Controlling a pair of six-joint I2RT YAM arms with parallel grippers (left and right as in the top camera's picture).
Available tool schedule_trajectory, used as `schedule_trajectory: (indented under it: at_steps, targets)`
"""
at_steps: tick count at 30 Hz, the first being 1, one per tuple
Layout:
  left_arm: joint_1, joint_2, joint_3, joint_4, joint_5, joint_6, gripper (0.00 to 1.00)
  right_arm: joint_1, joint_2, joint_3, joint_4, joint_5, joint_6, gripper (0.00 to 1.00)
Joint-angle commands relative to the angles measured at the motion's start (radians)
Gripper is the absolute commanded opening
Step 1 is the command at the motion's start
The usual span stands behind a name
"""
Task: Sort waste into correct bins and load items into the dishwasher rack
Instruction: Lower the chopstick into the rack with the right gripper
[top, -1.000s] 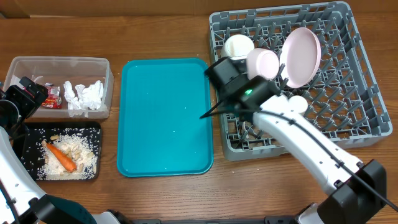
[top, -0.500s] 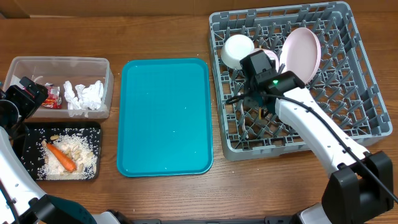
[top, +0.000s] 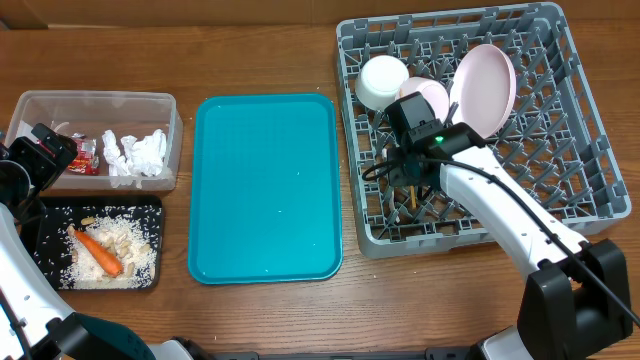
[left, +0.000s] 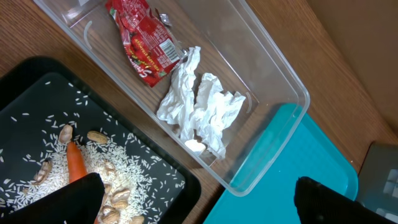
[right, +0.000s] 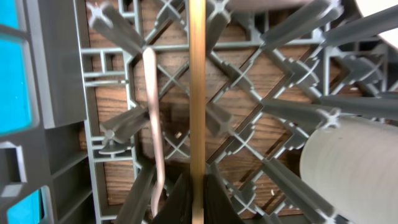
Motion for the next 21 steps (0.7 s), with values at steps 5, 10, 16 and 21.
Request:
schedule_trajectory:
  at_steps: [5, 10, 16, 21]
  targets:
    - [0.000, 0.001, 0.023, 0.001, -0.007, -0.006, 1.00, 0.003, -0.004, -0.014, 0.029, -0.015, -0.008, 0.24]
    - [0.000, 0.001, 0.023, 0.001, -0.007, -0.005, 1.00, 0.003, -0.014, 0.084, -0.035, -0.016, -0.008, 0.41]
    - [0.000, 0.001, 0.023, 0.001, -0.007, -0.005, 1.00, 0.003, -0.054, 0.251, -0.187, -0.035, -0.004, 0.43]
    - [0.000, 0.001, 0.023, 0.001, -0.007, -0.005, 1.00, 0.003, -0.138, 0.333, -0.257, -0.113, -0.001, 1.00]
